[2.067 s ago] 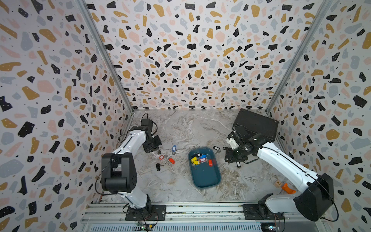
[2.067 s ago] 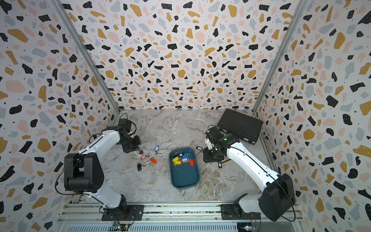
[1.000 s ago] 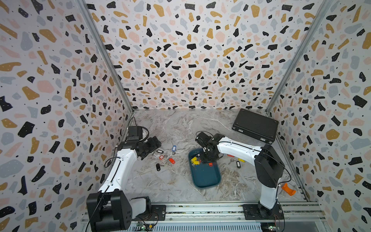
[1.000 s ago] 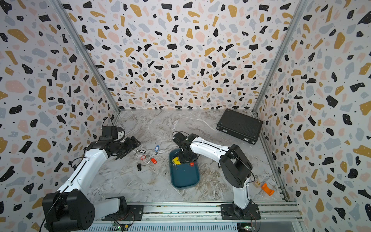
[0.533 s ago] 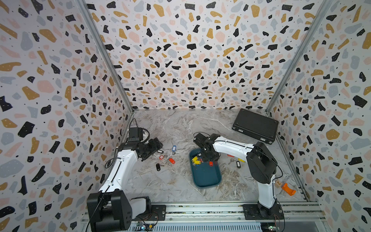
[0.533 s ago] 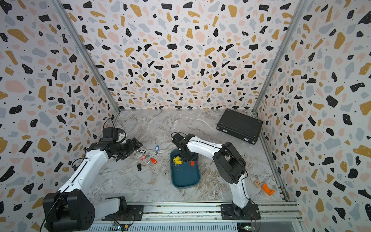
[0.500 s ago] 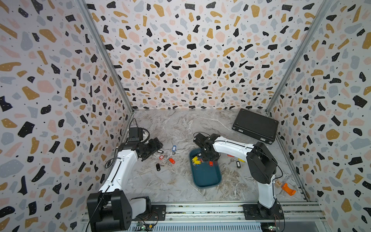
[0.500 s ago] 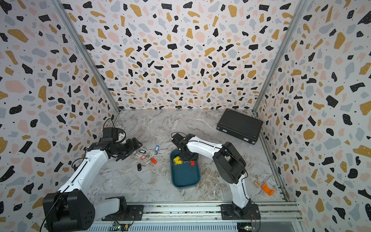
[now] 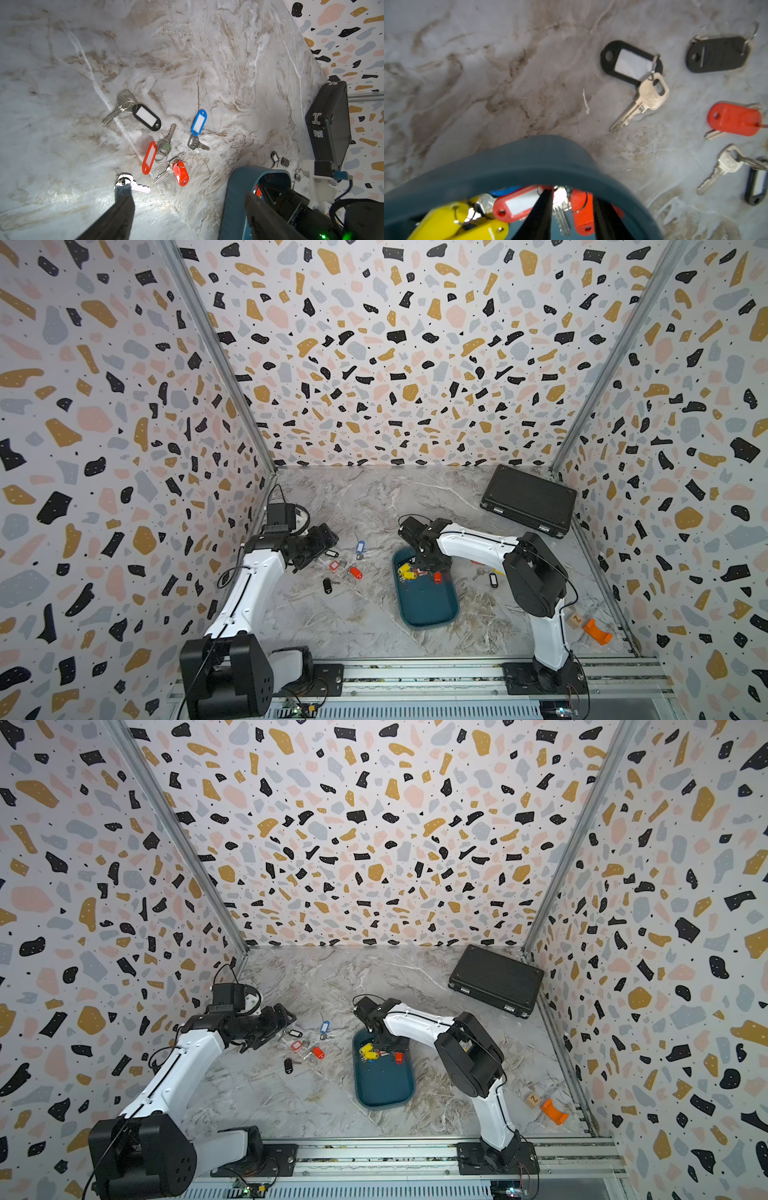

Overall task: Take the keys out of the storage box
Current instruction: Pick up the key from the storage box.

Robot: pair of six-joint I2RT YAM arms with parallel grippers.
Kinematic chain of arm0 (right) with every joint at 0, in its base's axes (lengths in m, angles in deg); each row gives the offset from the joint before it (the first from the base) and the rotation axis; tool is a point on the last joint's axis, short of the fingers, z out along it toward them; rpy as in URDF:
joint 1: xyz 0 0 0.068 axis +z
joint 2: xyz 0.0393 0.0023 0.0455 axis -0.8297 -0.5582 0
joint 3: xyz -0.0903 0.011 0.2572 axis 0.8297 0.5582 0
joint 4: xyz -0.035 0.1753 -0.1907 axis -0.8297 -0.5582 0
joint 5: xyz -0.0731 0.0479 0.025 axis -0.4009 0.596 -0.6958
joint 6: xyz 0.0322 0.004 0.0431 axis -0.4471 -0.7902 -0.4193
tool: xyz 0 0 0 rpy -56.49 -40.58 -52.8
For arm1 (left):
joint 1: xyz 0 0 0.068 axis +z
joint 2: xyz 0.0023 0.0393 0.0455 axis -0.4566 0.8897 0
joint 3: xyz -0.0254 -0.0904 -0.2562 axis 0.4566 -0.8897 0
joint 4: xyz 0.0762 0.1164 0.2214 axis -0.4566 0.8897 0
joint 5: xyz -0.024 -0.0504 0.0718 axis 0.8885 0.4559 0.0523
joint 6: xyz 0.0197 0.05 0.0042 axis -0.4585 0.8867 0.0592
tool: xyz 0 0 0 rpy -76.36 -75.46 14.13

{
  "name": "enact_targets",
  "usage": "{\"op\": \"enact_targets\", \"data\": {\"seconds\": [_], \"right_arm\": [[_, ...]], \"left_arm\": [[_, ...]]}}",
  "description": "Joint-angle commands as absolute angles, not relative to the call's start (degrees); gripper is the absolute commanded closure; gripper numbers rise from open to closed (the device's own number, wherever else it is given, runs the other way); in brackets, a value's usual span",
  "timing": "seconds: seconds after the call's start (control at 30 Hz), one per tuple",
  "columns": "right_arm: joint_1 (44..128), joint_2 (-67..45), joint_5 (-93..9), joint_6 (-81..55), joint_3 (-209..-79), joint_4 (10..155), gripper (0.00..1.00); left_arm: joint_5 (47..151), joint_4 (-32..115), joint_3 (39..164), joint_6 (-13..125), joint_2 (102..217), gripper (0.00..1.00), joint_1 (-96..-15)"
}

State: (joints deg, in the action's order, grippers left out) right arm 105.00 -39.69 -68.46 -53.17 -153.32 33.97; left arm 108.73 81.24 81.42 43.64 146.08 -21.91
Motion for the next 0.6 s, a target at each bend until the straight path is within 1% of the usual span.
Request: {"op": "enact_targets", "data": {"seconds": [0.0, 0.17, 0.23, 0.57], "right_arm": [[104.93, -39.30, -69.53, -55.50, -154.51, 32.81, 0.63], [104.85, -39.65, -70.01, -55.77, -154.71, 32.81, 0.66], [104.85, -39.83, -70.20, -55.77, -154.84, 32.93, 0.68], [104.76, -39.77, -69.69, -55.61, -154.53, 33.10, 0.90]], "left_arm": [[109.97, 79.94, 81.17, 44.38, 145.12, 0.13, -21.80], [110.33, 79.86, 81.05, 44.53, 145.14, 0.13, -21.78], [110.42, 79.83, 81.10, 44.52, 145.12, 0.13, -21.80], [110.51, 79.86, 81.06, 44.59, 145.12, 0.13, -21.80]]}}
